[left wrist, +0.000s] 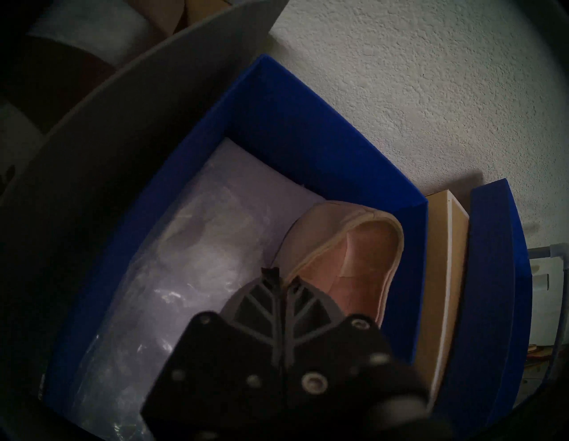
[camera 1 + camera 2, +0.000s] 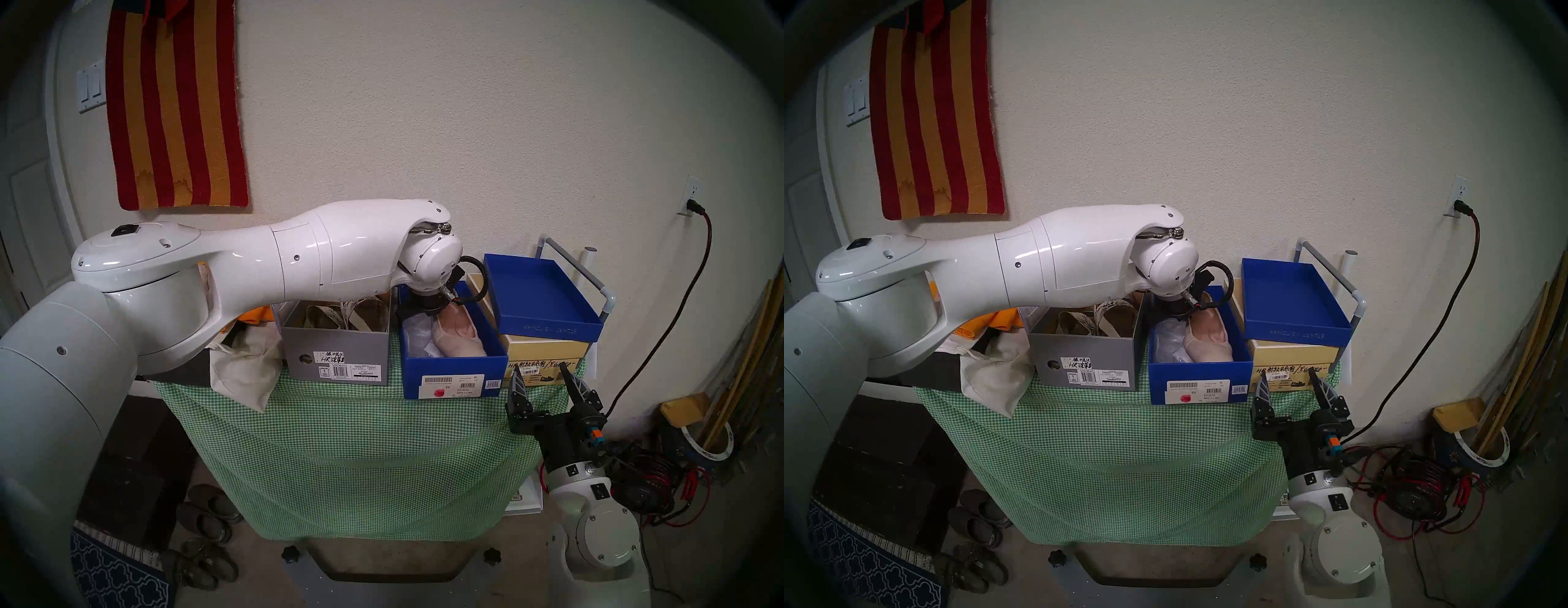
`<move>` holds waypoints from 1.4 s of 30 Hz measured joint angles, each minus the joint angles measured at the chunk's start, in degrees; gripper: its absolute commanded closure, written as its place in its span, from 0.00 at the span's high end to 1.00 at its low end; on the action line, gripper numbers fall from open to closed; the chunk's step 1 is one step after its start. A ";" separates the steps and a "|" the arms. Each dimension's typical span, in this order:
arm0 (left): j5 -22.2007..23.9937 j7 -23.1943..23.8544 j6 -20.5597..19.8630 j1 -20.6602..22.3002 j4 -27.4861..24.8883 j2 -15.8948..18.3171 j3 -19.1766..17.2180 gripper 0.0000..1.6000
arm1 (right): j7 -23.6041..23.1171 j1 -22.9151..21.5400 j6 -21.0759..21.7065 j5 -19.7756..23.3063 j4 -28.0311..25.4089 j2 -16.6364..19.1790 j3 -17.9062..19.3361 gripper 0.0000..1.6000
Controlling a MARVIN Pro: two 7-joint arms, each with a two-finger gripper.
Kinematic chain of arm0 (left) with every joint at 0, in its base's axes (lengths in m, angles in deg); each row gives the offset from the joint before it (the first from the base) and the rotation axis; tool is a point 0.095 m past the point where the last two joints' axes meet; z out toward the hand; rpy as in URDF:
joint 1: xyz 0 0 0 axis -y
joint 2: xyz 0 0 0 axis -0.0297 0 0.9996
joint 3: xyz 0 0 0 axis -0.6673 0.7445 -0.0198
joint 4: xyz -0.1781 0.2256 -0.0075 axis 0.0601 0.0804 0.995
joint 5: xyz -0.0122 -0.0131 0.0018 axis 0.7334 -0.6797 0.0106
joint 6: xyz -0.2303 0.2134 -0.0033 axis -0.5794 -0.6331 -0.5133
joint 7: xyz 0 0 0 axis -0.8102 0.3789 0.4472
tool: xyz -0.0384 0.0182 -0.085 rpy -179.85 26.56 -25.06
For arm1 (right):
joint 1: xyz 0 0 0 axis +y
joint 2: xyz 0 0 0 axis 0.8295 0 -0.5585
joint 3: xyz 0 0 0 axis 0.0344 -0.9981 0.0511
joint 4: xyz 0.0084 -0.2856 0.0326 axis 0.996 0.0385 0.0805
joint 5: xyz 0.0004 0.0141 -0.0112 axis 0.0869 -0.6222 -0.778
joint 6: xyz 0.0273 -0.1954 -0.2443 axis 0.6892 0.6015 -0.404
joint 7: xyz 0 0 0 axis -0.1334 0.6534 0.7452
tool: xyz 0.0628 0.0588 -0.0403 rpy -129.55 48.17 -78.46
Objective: Put shoes into shoe box
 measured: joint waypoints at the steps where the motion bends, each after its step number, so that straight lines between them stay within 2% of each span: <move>1: -0.07 0.05 -0.01 -0.01 -0.01 0.05 0.04 0.00 | 0.00 0.00 0.00 0.00 0.00 0.00 0.00 1.00; 16: 1.25 3.95 -1.85 -1.24 -0.95 1.11 -2.13 0.00 | 0.00 0.00 0.00 0.00 0.00 0.00 0.00 1.00; 28: 1.25 3.67 -4.43 -1.14 2.08 -1.02 -1.40 0.00 | 0.00 0.00 0.00 0.00 0.00 0.00 0.00 1.00; 29: 1.30 3.66 -4.58 -1.14 2.26 -1.13 -1.40 0.12 | 0.00 0.00 0.00 0.00 0.00 0.00 0.00 1.00; 30: 1.43 3.63 -4.86 -1.14 2.62 -1.35 -1.44 0.47 | 0.00 0.00 0.00 0.00 0.00 0.00 0.00 1.00; 31: 1.53 3.60 -5.07 -1.14 2.89 -1.52 -1.48 0.96 | 0.00 0.00 0.00 0.00 0.00 0.00 0.00 1.00; 32: 1.71 3.53 -5.49 -1.14 3.28 -1.77 -1.52 1.00 | 0.00 0.00 0.00 0.00 0.00 0.00 0.00 1.00; 42: 2.71 2.81 -7.85 -2.31 2.15 -2.87 0.24 1.00 | 0.00 0.00 0.00 0.00 0.00 0.00 0.00 1.00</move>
